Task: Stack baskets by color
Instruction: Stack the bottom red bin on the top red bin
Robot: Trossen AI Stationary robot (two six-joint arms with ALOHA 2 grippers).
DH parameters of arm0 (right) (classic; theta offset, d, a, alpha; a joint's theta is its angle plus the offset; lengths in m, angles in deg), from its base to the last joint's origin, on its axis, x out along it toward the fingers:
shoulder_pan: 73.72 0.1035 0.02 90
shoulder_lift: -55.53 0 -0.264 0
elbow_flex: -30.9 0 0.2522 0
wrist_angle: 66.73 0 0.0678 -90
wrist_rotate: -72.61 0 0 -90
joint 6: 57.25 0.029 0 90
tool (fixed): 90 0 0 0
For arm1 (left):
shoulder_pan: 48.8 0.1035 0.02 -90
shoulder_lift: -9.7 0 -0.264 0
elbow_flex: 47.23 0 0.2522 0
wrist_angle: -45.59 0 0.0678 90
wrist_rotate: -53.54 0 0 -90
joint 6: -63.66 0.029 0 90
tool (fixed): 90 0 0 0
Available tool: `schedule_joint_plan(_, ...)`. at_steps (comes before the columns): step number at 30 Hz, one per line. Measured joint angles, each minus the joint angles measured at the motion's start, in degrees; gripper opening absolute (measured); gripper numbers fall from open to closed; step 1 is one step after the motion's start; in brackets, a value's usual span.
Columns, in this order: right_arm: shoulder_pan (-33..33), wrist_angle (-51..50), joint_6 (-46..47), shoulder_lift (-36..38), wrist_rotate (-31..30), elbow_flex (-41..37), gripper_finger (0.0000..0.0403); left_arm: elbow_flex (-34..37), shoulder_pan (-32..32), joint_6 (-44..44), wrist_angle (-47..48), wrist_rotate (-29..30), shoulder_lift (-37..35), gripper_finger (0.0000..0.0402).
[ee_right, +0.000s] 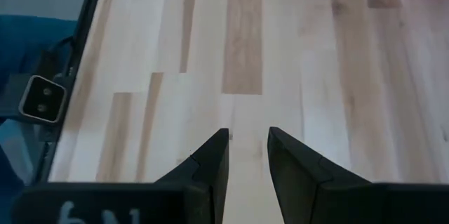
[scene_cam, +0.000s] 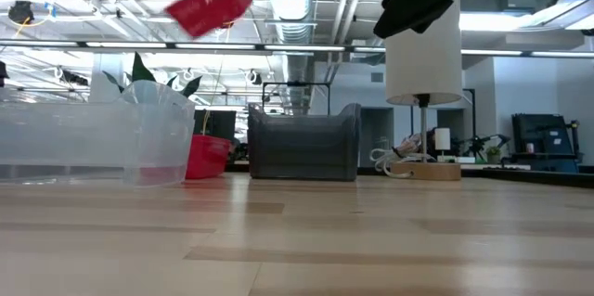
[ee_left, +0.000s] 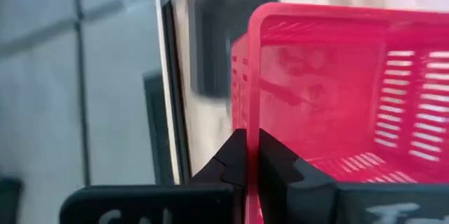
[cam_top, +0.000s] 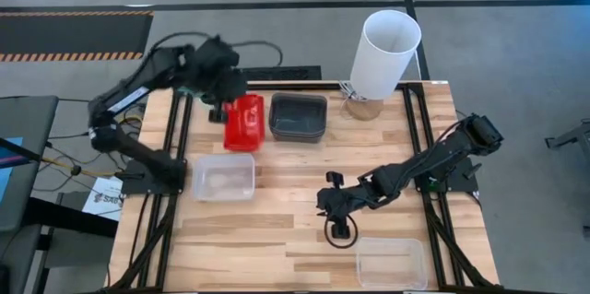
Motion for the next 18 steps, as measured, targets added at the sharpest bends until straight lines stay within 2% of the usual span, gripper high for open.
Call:
schedule_joint_plan(4,-0.8,-0.2,-2.3,0.0,-0.1,0.0,0.012,1.0,9.6,4.1,3.2,-3.3,4.5,0.0)
schedule_joint_plan(7,-1.0,-0.6,-4.2,0.0,-0.1,0.0,0.012,2.1,13.3,4.2,4.6,-3.9,8.7,0.0)
schedule_joint_plan(13,-1.0,-1.7,-5.8,0.0,-0.2,0.0,0.012,2.9,15.2,4.9,5.7,-1.0,16.0,0.0)
schedule_joint_plan(18,-1.0,-2.6,-6.0,0.0,-0.2,0.0,0.012,3.6,15.7,6.6,4.2,-2.9,18.1,0.0)
